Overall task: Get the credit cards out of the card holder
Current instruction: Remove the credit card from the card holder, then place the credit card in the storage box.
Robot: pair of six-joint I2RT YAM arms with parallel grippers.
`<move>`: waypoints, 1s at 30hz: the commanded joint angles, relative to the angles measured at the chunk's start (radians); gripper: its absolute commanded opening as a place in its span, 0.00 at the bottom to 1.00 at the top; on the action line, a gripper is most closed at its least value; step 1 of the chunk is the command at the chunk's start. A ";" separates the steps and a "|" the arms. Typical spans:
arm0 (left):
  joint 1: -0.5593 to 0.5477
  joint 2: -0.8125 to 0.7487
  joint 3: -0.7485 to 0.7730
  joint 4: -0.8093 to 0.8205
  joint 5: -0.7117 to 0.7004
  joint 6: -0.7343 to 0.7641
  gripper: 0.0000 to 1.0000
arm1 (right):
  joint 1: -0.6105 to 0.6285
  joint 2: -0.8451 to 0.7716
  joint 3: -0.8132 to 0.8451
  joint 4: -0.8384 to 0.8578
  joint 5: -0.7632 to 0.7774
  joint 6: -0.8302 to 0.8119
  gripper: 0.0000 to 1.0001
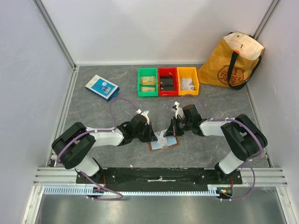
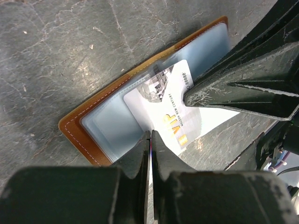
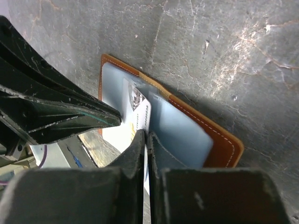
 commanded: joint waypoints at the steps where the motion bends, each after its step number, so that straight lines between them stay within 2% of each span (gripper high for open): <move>1: -0.007 -0.009 -0.035 -0.063 -0.020 -0.015 0.10 | -0.025 -0.028 -0.024 0.014 -0.012 -0.007 0.00; 8: 0.001 -0.051 -0.041 -0.085 -0.049 -0.015 0.18 | -0.127 -0.189 -0.090 -0.045 -0.007 -0.010 0.00; 14: 0.001 -0.172 -0.012 -0.164 -0.156 -0.001 0.29 | -0.146 -0.353 -0.134 -0.055 0.029 0.068 0.00; 17: 0.001 -0.254 0.000 -0.194 -0.222 -0.001 0.40 | -0.147 -0.456 -0.156 -0.030 0.063 0.141 0.00; 19: -0.001 -0.304 -0.004 -0.179 -0.226 -0.011 0.55 | -0.146 -0.531 -0.182 0.025 0.086 0.224 0.00; 21: -0.001 -0.348 -0.023 -0.109 -0.192 -0.018 0.68 | -0.146 -0.612 -0.223 0.100 0.112 0.321 0.00; 24: -0.008 -0.406 -0.078 0.072 -0.117 -0.046 0.77 | -0.144 -0.721 -0.288 0.223 0.155 0.465 0.00; 26: -0.013 -0.431 -0.112 0.184 -0.083 -0.069 0.80 | -0.144 -0.782 -0.323 0.276 0.181 0.530 0.00; 30: -0.037 -0.443 -0.159 0.382 -0.043 -0.098 0.80 | -0.141 -0.882 -0.374 0.341 0.227 0.620 0.00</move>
